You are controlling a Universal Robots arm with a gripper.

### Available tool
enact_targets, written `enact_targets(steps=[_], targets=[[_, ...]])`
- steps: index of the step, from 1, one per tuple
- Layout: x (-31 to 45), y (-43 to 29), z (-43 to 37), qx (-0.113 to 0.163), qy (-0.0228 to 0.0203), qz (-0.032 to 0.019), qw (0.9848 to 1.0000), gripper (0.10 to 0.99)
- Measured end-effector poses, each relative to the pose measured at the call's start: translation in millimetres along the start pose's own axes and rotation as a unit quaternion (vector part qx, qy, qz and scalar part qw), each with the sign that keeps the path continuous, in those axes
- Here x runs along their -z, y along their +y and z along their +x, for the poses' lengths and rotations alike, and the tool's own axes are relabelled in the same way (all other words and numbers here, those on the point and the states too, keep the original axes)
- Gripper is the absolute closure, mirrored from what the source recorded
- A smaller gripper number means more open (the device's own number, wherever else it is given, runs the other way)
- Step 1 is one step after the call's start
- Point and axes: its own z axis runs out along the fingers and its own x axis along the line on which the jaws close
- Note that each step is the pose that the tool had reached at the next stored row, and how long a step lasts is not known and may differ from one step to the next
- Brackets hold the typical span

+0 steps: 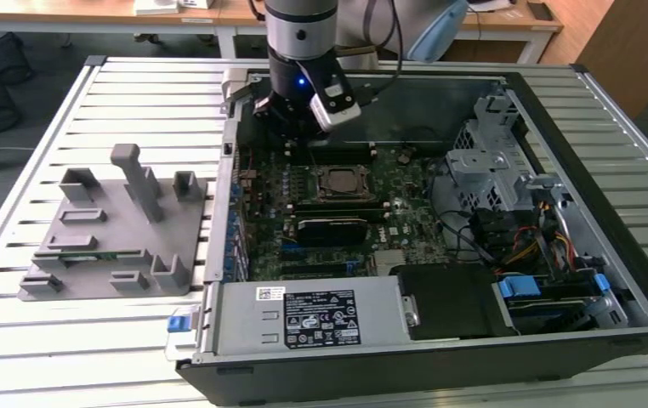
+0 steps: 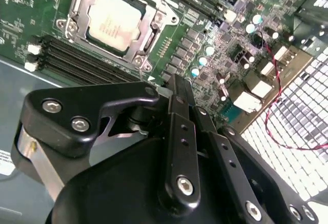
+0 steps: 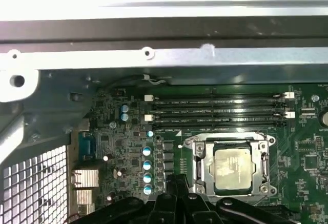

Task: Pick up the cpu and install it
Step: 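Install the first cpu locking lever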

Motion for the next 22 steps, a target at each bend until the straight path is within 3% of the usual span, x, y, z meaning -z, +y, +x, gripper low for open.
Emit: enact_targets(steps=[13,22], targets=[[-0.8,19.8,7.5,0.000,0.0000,-0.0012,1.0000,0.980],[-1.0,23.6,6.8,0.001,-0.0003,-0.0017,1.0000,0.980]])
